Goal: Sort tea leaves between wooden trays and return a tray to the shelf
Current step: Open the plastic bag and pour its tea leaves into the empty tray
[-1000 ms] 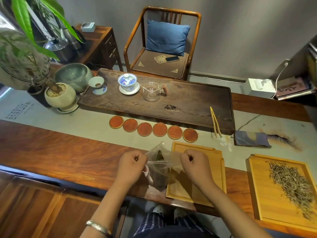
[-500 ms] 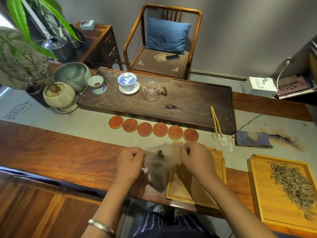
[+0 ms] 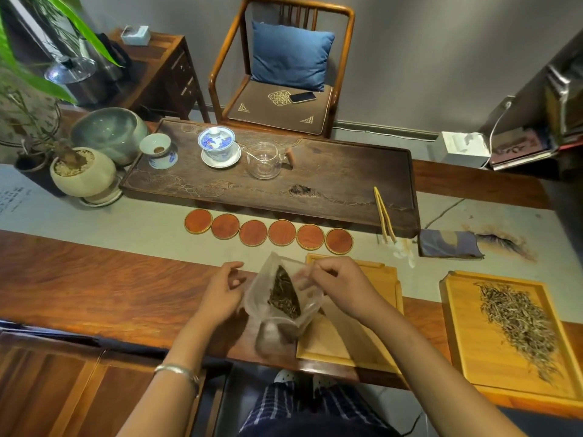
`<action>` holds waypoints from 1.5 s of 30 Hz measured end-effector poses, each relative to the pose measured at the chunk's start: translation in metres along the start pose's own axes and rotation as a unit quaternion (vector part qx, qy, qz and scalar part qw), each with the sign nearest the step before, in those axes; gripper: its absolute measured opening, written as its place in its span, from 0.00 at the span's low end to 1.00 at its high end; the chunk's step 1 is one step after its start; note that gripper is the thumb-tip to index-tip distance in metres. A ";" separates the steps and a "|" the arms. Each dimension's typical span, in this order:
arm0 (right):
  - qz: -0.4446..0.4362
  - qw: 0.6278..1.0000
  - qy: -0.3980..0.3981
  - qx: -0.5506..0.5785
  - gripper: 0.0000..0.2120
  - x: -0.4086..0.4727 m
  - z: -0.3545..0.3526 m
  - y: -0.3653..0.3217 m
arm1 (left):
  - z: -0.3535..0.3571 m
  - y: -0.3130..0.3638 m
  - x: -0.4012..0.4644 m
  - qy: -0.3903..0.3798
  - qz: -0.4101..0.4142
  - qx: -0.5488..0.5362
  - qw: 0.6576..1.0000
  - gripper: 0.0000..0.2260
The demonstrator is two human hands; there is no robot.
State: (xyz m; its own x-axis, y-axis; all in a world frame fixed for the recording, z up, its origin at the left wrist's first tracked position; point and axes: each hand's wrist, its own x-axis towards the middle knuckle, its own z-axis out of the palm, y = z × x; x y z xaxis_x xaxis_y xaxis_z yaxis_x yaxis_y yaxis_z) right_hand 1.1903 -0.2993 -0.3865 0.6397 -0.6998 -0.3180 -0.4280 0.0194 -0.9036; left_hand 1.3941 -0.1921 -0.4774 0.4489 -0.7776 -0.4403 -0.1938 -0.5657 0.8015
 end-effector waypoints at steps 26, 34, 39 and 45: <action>0.101 0.927 0.115 0.344 0.31 -0.031 -0.048 0.015 | 0.044 0.014 -0.038 -0.322 0.086 -0.023 0.942 0.17; 0.167 0.963 0.026 0.210 0.44 -0.117 -0.014 0.117 | 0.053 -0.005 -0.059 -0.299 0.032 -0.124 0.946 0.24; 0.171 0.959 -0.021 0.224 0.30 -0.143 0.004 0.137 | 0.075 -0.005 -0.084 -0.317 -0.014 -0.156 0.936 0.17; 0.184 0.960 0.004 0.212 0.25 -0.158 0.001 0.151 | 0.103 -0.005 -0.110 -0.311 -0.025 -0.101 0.945 0.16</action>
State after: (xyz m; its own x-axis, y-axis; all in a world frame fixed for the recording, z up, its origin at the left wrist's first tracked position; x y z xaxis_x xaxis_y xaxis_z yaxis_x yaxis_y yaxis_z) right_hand 1.0257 -0.1849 -0.4730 0.4887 -0.5954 -0.6378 -0.3248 0.5543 -0.7663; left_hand 1.2563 -0.1323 -0.4748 -0.1590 -0.7978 -0.5816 0.0117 -0.5906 0.8069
